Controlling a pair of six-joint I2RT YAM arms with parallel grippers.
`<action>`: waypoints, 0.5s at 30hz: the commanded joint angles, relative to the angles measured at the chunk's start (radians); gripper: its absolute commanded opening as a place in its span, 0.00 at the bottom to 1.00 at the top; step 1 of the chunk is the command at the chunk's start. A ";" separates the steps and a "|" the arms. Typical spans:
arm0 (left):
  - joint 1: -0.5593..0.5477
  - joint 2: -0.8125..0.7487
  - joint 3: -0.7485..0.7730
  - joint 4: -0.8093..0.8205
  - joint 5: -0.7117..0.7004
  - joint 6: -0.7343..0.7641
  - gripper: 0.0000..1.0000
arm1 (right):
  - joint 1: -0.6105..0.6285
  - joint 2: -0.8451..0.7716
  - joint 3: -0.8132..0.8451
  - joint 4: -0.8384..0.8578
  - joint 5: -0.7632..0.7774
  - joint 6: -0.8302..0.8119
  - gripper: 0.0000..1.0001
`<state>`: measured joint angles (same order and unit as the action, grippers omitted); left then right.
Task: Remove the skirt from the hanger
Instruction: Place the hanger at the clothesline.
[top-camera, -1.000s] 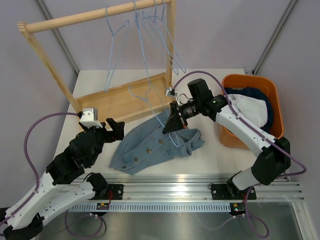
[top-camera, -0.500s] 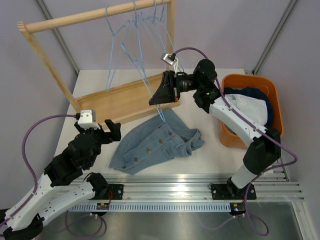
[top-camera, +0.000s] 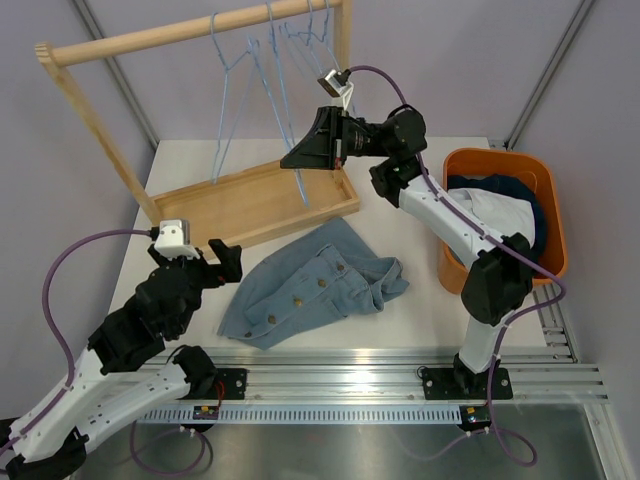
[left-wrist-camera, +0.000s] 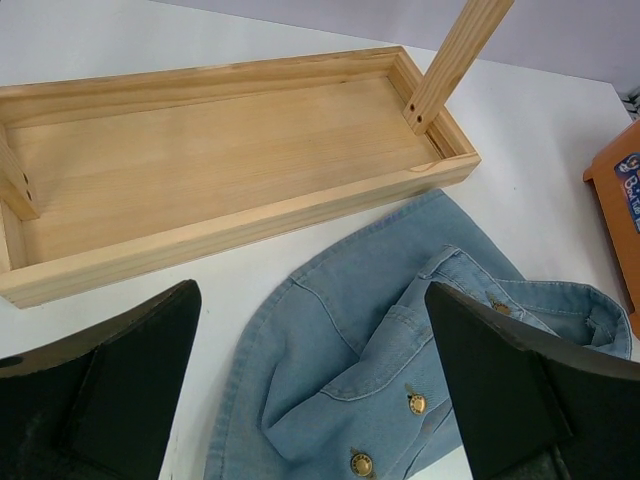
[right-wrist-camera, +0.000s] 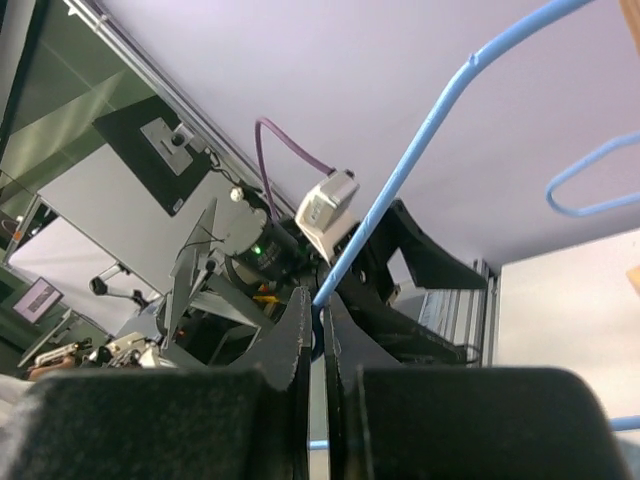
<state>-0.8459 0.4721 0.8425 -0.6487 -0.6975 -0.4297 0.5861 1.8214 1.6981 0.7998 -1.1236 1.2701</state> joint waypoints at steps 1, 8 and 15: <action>-0.004 -0.006 0.004 0.037 -0.027 -0.018 0.99 | 0.001 0.025 0.084 0.085 0.073 0.023 0.00; -0.004 0.003 -0.002 0.055 -0.023 -0.027 0.99 | 0.001 0.084 0.207 0.044 0.113 0.008 0.00; -0.004 0.031 -0.002 0.078 -0.004 -0.038 0.99 | 0.001 0.182 0.350 -0.039 0.192 -0.037 0.00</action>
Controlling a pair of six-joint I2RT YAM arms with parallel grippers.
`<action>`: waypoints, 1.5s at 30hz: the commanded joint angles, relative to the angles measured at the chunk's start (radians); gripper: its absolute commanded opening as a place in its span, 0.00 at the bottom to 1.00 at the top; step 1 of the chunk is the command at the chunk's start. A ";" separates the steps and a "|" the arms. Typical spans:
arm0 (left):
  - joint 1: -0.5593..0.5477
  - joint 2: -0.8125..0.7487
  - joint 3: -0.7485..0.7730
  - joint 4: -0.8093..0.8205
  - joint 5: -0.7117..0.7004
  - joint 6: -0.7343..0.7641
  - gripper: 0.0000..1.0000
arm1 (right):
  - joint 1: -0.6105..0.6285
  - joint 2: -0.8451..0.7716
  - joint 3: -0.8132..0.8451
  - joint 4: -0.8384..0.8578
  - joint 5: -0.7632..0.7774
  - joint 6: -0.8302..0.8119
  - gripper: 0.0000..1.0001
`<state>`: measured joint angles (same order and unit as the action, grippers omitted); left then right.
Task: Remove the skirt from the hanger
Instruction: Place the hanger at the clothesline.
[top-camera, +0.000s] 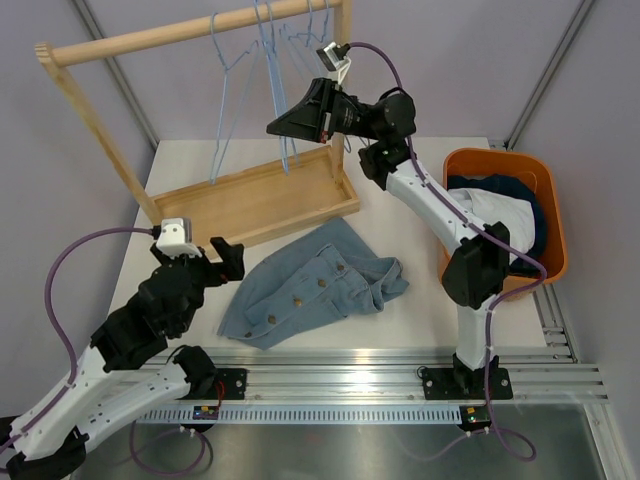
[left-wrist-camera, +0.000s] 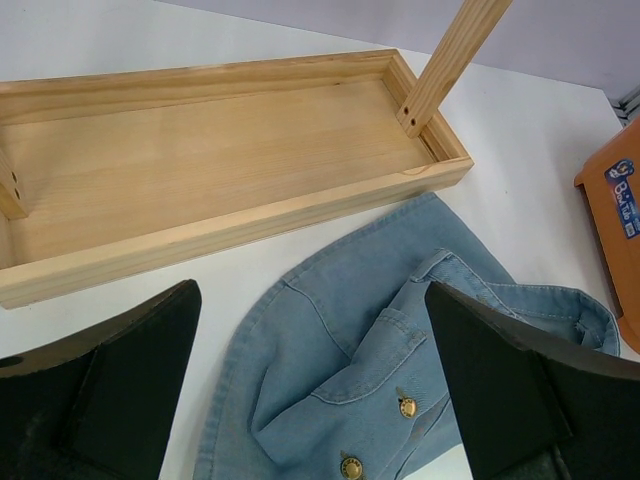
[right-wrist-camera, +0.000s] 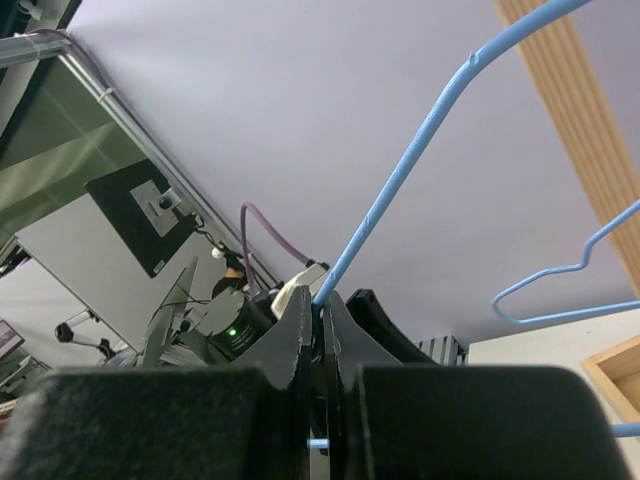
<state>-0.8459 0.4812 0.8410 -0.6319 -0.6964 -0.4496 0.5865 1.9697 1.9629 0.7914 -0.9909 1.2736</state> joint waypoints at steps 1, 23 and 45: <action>-0.004 0.025 -0.003 0.064 -0.002 -0.021 0.99 | 0.001 0.058 0.102 -0.038 0.064 -0.045 0.00; -0.004 0.046 -0.016 0.070 0.021 -0.061 0.99 | -0.004 0.163 0.148 -0.071 0.009 -0.123 0.32; -0.002 0.020 -0.146 0.274 0.127 0.084 0.99 | -0.059 -0.472 -0.384 -1.440 0.076 -1.783 0.99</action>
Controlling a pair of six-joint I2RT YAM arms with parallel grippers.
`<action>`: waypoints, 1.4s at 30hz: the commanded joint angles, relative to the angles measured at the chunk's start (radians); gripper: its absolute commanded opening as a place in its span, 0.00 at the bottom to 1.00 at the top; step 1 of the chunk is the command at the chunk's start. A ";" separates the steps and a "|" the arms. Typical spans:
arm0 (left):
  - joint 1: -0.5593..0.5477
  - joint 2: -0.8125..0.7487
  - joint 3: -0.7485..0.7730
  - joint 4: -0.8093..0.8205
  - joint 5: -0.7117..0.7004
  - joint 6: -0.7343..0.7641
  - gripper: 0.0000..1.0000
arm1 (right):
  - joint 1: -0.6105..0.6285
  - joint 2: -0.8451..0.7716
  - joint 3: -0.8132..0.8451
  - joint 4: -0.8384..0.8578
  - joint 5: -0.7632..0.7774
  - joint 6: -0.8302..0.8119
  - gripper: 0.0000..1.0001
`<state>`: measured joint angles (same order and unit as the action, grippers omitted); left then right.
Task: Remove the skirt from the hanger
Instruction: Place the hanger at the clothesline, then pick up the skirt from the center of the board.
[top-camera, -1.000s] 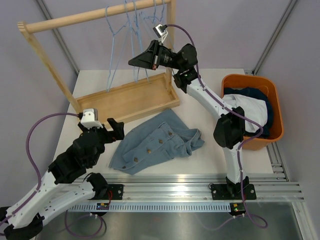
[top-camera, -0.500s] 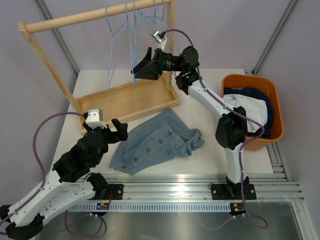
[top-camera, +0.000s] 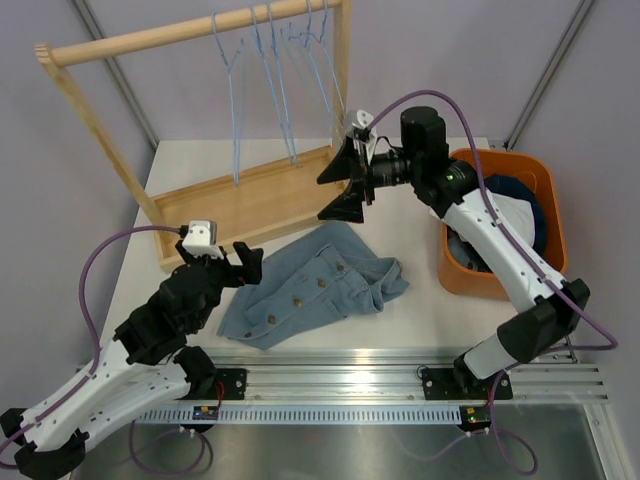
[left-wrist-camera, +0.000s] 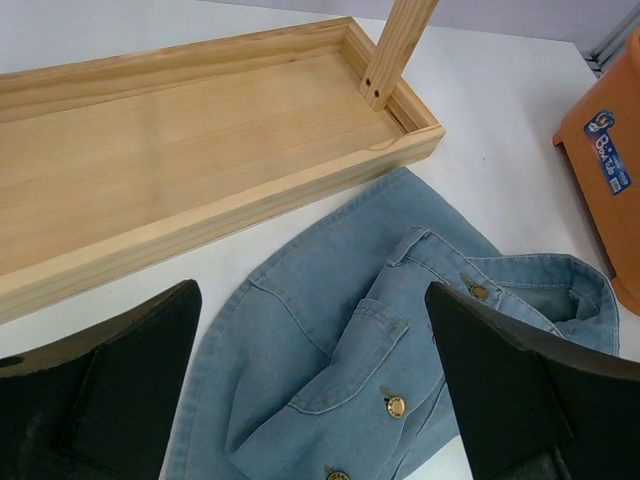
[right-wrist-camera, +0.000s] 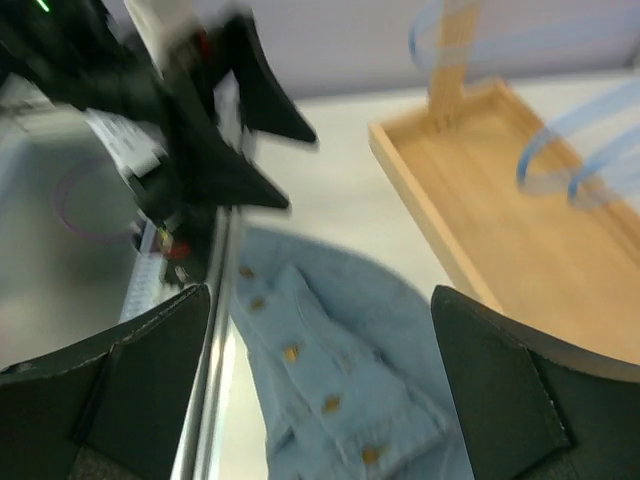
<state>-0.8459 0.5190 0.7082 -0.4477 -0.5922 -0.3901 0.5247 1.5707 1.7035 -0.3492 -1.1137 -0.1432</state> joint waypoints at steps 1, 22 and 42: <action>-0.001 -0.019 -0.024 0.105 0.032 0.022 0.99 | 0.001 -0.092 -0.233 -0.289 0.300 -0.365 1.00; -0.001 -0.096 -0.035 -0.009 0.055 -0.087 0.99 | 0.319 0.127 -0.578 -0.007 1.233 0.096 0.99; -0.001 -0.140 -0.056 -0.031 0.084 -0.147 0.99 | 0.046 0.275 -0.377 -0.342 0.583 -0.065 0.00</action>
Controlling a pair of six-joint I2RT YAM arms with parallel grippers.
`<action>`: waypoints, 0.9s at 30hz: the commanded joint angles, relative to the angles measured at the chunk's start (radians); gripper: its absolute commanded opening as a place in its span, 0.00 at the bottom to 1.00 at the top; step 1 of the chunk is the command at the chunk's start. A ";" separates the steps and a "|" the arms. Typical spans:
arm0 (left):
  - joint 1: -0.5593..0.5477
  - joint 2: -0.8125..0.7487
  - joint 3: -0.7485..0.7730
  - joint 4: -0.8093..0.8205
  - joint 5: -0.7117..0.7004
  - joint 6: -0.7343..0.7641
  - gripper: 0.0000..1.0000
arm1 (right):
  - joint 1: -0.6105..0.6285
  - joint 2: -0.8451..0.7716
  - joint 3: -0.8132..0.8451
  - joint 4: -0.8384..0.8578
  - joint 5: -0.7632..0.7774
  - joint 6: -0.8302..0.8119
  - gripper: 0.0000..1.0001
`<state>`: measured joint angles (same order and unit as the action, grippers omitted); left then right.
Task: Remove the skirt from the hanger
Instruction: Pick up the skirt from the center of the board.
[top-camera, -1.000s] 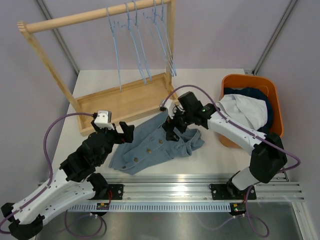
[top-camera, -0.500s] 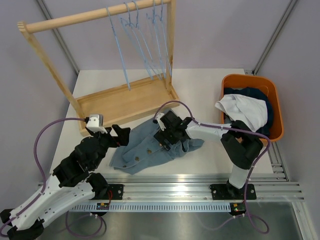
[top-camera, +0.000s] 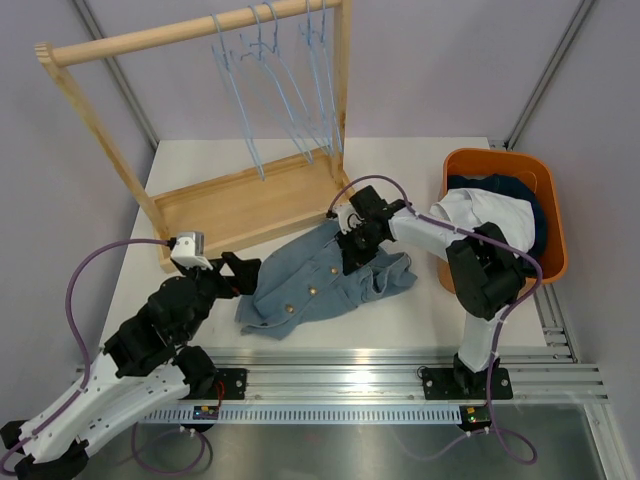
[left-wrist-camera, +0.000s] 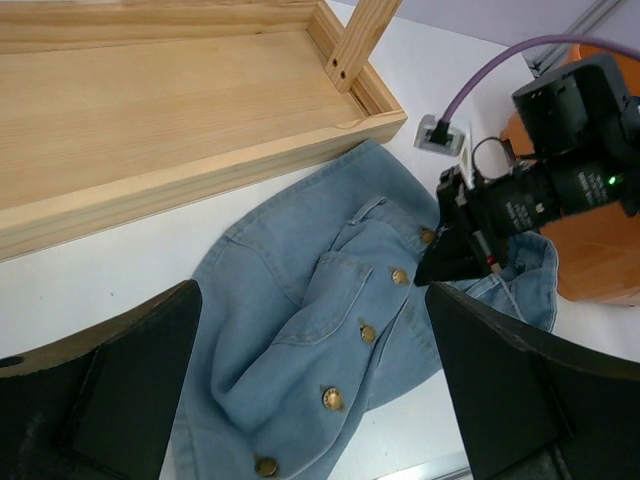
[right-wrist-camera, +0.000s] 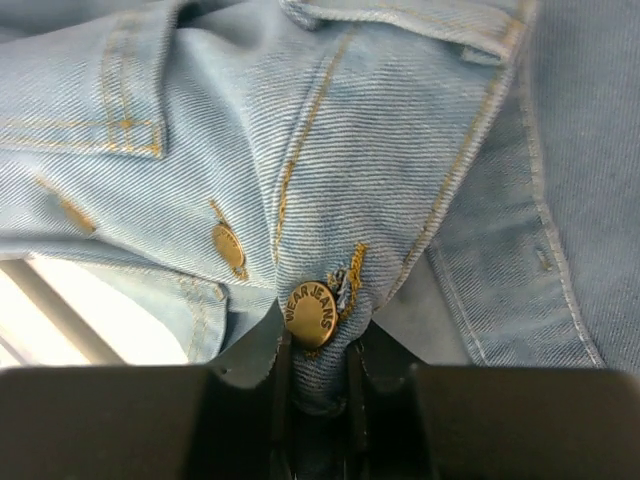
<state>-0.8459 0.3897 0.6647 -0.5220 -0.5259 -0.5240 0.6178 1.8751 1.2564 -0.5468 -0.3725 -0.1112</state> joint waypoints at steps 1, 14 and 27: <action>-0.001 -0.011 -0.016 0.048 0.020 -0.010 0.99 | -0.053 -0.066 0.077 -0.175 -0.222 -0.173 0.00; -0.001 0.063 0.001 0.115 0.035 0.067 0.99 | -0.308 -0.453 0.233 -0.297 -0.381 -0.278 0.00; -0.001 0.058 -0.008 0.137 0.024 0.102 0.99 | -0.737 -0.594 0.561 -0.179 -0.539 -0.093 0.00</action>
<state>-0.8459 0.4473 0.6479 -0.4484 -0.5014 -0.4515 -0.0544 1.3540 1.6962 -0.8783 -0.8360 -0.3138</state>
